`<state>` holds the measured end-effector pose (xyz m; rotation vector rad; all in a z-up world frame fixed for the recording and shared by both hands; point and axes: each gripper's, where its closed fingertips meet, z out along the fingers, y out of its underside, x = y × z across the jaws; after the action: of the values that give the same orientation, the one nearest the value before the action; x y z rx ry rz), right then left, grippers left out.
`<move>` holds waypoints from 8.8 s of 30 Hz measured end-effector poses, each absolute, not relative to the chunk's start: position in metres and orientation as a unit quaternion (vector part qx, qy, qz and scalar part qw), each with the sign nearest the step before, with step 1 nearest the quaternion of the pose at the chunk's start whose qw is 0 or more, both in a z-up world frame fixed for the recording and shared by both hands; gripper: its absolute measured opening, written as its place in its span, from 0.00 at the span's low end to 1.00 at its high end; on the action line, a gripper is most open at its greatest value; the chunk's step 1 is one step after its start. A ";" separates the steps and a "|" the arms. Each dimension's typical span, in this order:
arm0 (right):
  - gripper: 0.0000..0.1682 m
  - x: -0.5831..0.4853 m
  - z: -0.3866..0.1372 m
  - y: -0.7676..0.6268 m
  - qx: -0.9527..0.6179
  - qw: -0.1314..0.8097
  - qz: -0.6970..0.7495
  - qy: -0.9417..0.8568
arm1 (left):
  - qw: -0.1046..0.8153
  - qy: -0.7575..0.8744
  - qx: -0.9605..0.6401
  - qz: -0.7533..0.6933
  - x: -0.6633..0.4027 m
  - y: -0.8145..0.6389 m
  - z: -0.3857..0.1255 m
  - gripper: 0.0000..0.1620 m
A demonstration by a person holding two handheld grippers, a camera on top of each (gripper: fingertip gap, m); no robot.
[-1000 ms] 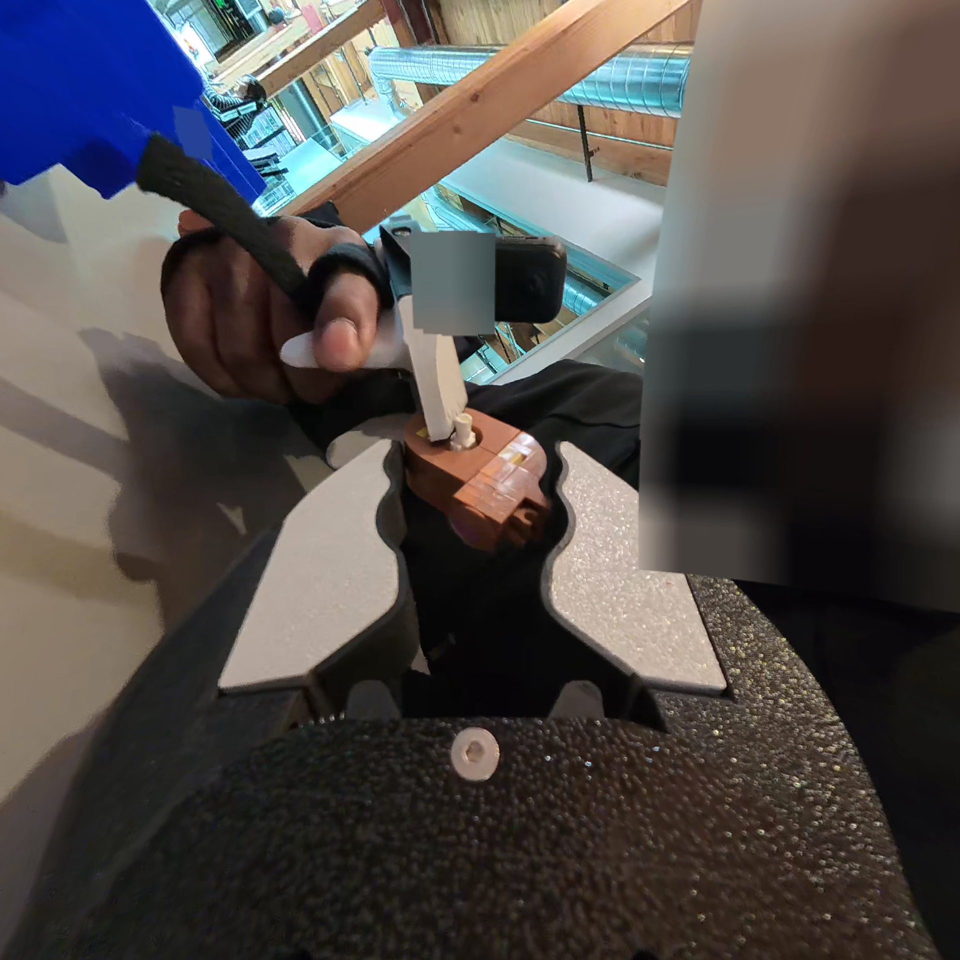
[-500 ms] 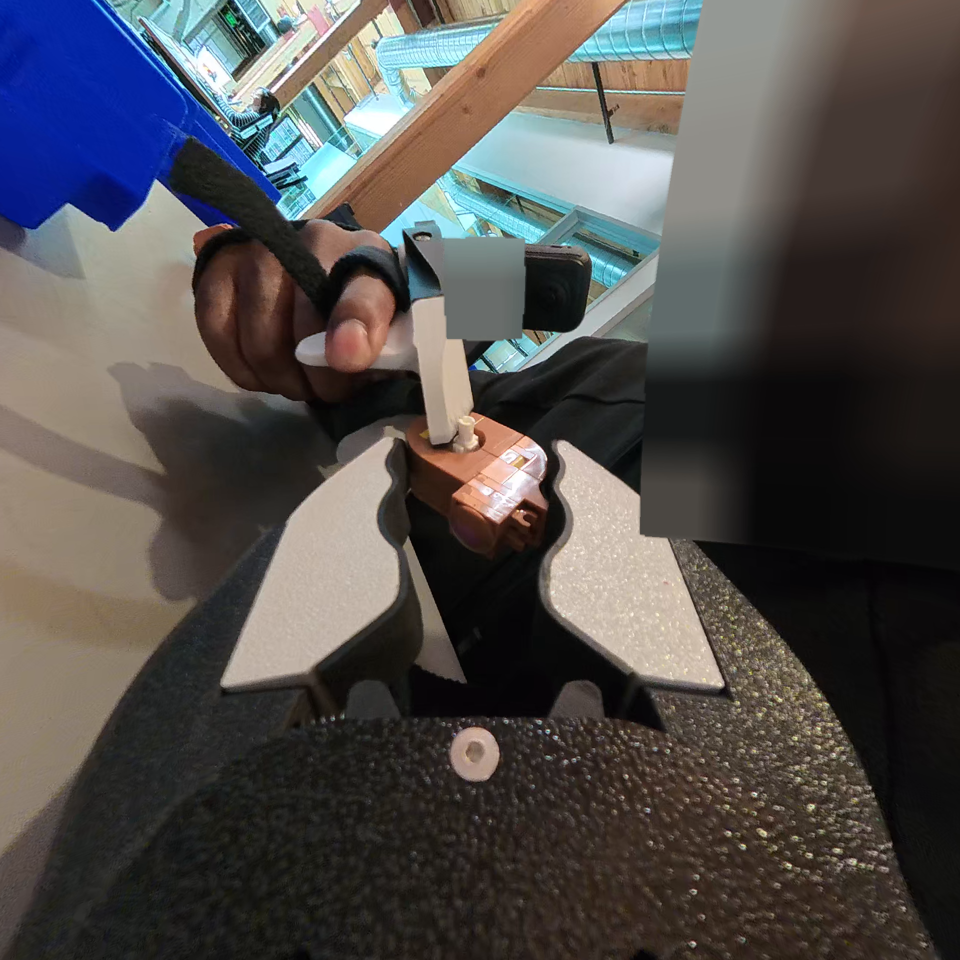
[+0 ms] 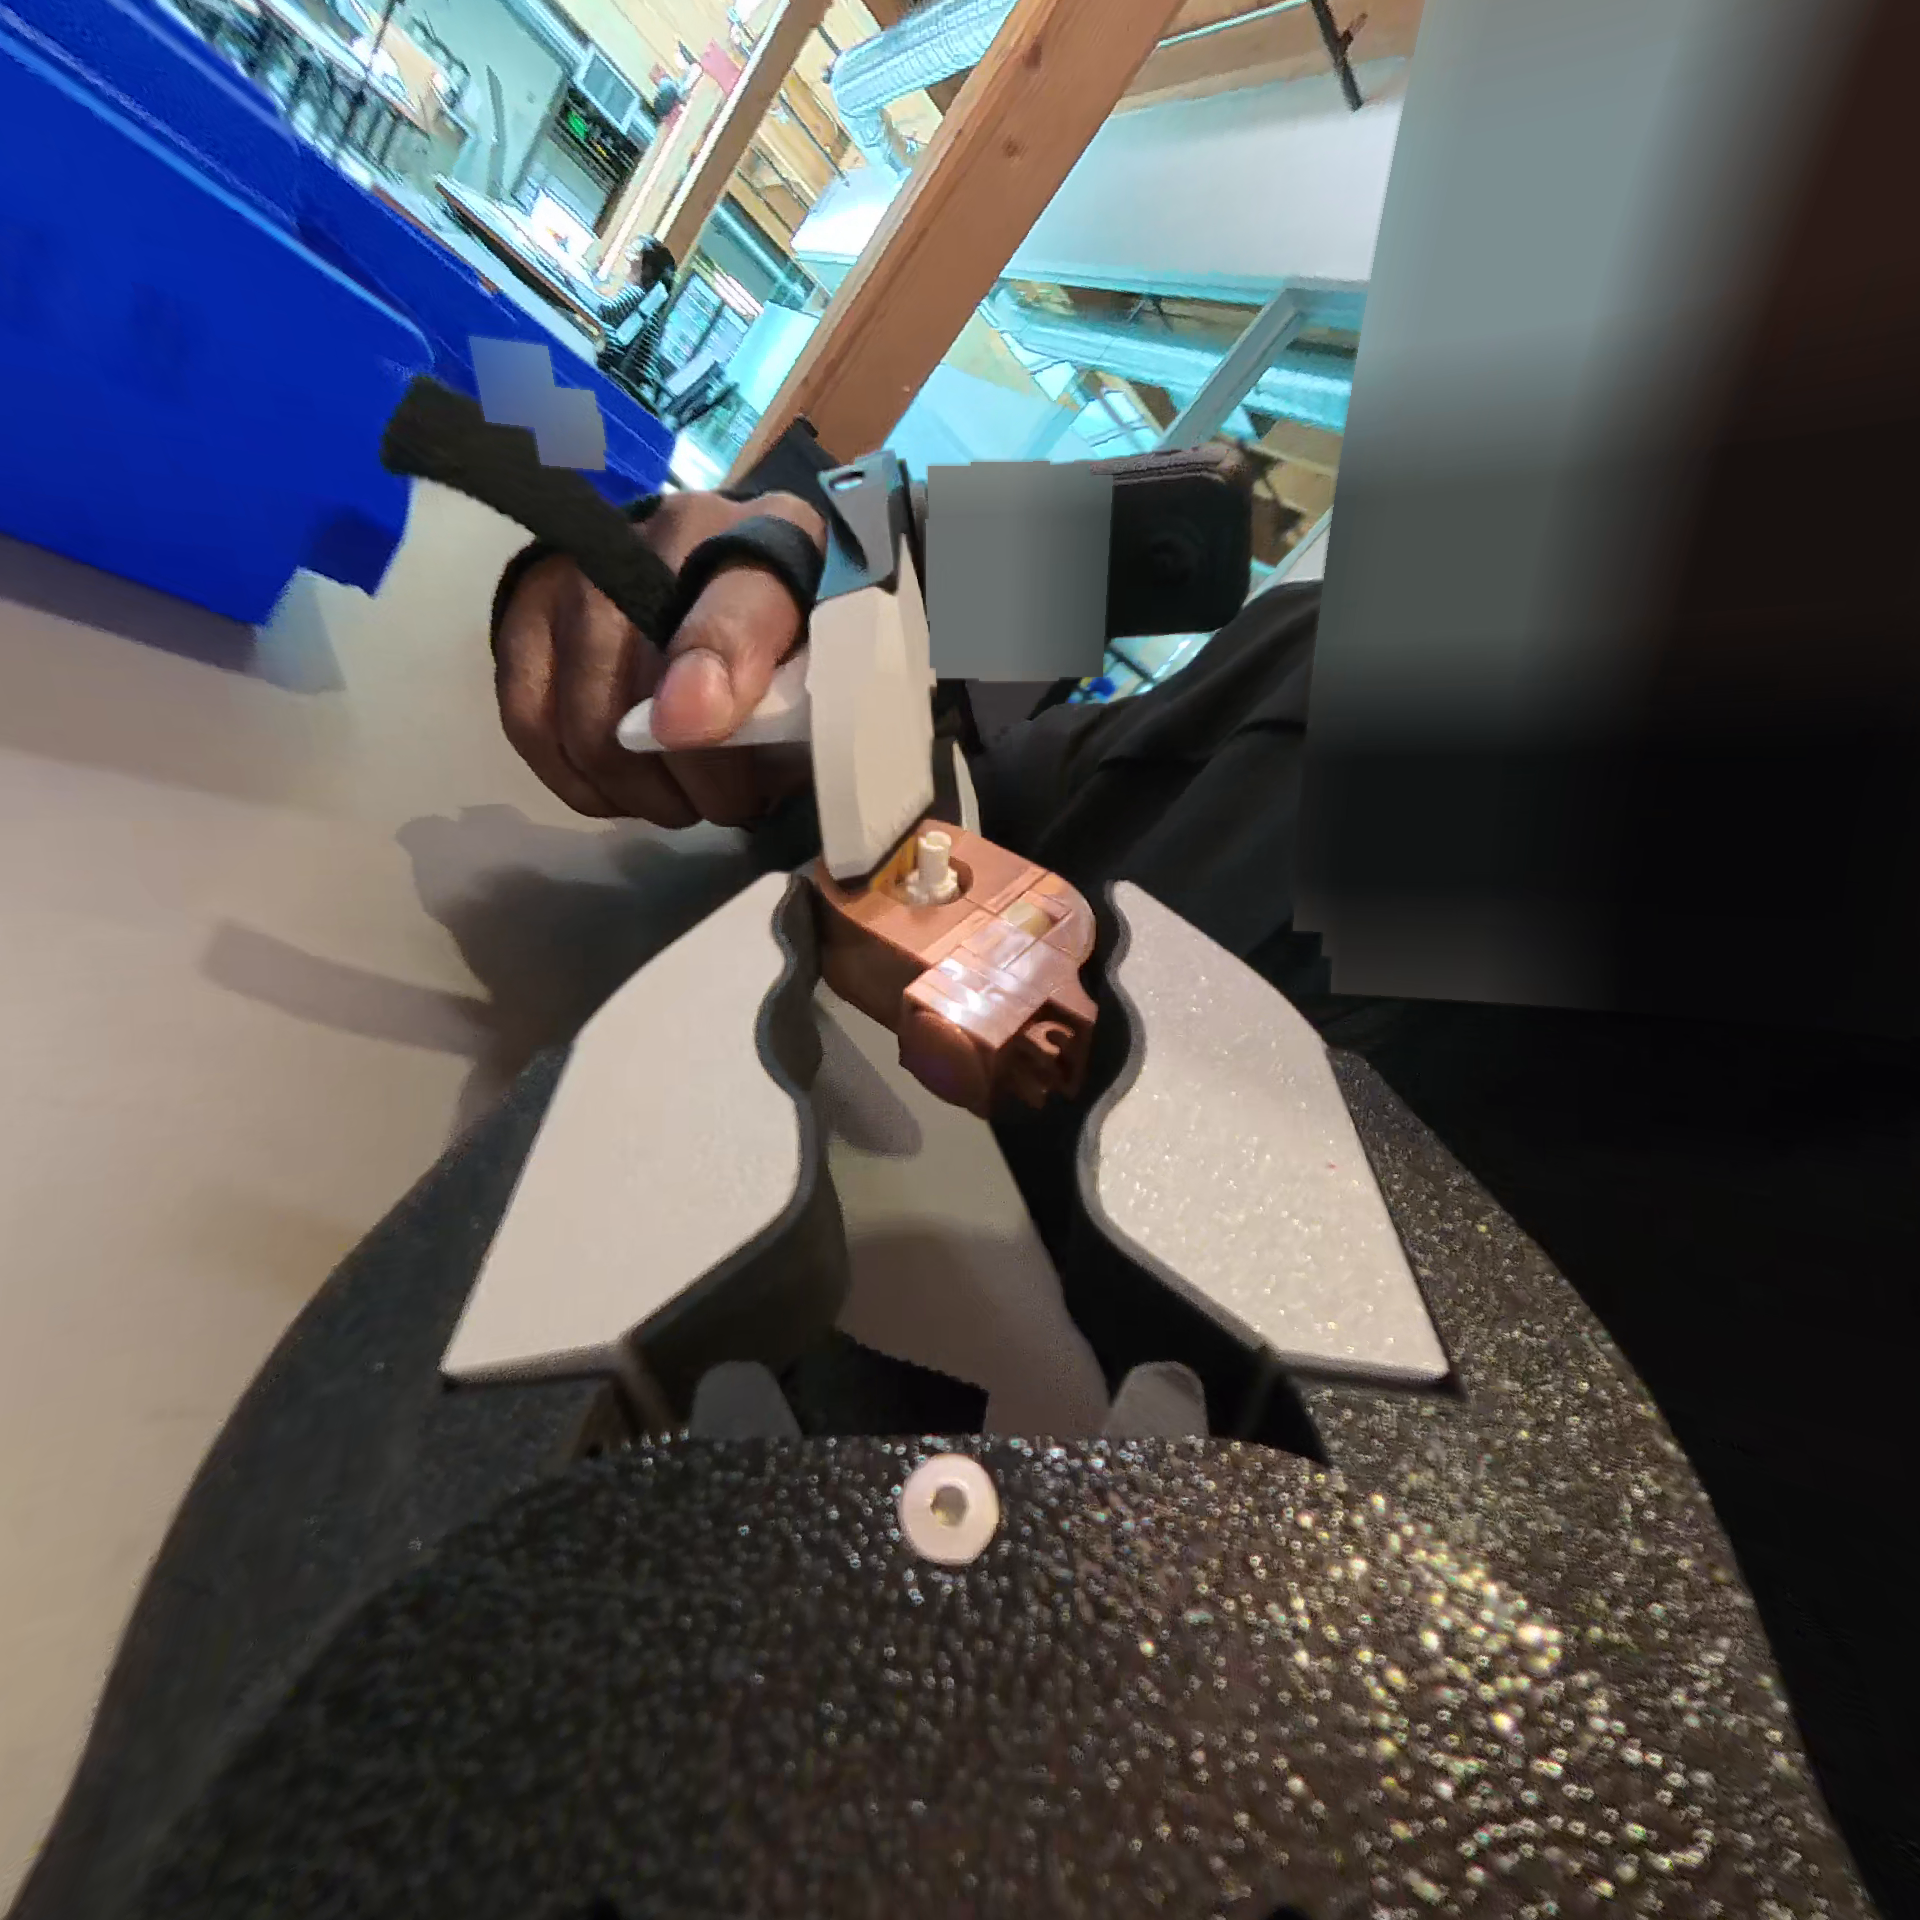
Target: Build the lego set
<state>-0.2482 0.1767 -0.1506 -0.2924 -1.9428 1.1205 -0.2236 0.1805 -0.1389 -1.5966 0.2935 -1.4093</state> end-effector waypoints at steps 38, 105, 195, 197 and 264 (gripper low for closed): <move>0.25 -0.271 -0.125 0.198 -0.221 0.448 0.515 -0.696 | 0.501 -0.047 -0.534 -0.679 -0.253 0.200 -0.117 0.31; 0.13 -0.243 -0.124 0.193 -0.181 0.347 0.539 -0.746 | 0.424 -0.033 -0.505 -0.751 -0.236 0.191 -0.117 0.31; 0.20 -0.273 -0.135 0.200 -0.228 0.332 0.551 -0.731 | 0.464 -0.156 -0.435 -0.756 -0.256 0.209 -0.120 0.31; 0.20 -0.272 -0.131 0.198 -0.226 0.339 0.552 -0.728 | 0.465 -0.153 -0.417 -0.766 -0.256 0.208 -0.116 0.31; 0.32 -0.263 -0.127 0.226 -0.256 0.361 0.520 -0.730 | 0.488 -0.213 -0.470 -0.704 -0.256 0.231 -0.119 0.31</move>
<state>-0.2629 0.2264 -0.1270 -0.6597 -1.8804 1.3408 -0.2560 0.2308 -0.1187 -1.1438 -0.5190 -1.7110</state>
